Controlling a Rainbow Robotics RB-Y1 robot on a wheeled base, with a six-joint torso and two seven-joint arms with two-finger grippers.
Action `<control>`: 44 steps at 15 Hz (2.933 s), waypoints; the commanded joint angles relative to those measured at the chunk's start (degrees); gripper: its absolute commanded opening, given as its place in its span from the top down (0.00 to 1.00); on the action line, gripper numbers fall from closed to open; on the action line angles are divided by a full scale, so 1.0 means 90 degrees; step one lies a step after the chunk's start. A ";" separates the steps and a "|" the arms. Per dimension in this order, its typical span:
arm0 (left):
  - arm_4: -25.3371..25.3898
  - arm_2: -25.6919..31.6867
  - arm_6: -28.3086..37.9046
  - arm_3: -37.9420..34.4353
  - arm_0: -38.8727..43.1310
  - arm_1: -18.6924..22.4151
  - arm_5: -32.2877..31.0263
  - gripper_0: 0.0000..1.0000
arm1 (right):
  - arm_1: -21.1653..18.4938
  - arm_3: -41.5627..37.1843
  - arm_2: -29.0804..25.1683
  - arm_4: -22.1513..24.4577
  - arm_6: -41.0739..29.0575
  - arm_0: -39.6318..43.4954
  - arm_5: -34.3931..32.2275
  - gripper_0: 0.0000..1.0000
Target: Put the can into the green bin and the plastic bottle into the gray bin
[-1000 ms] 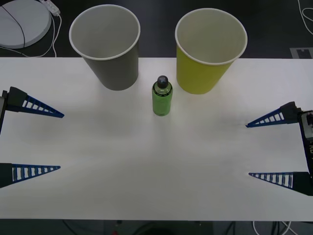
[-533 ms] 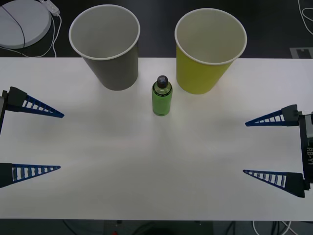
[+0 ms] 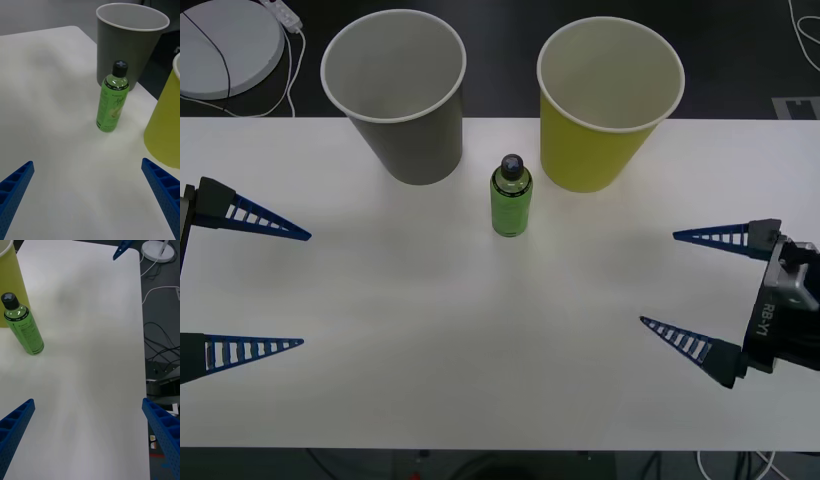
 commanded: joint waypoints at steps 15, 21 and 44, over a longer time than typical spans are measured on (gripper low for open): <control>0.0000 0.0000 0.0000 -0.0001 0.0001 0.0000 -0.0002 0.00 | 0.0368 0.0184 0.4167 -0.0023 -0.0215 -0.1761 0.4359 0.00; 0.0000 0.0000 0.0000 -0.0001 0.0001 0.0000 -0.0002 0.00 | 0.0964 0.0848 0.4675 0.0182 -0.0283 -0.2474 0.4447 0.00; 0.0000 0.0000 0.0000 -0.0001 0.0001 0.0000 -0.0002 0.00 | 0.2653 0.2694 0.5329 0.0484 -0.0312 -0.4075 0.4701 0.00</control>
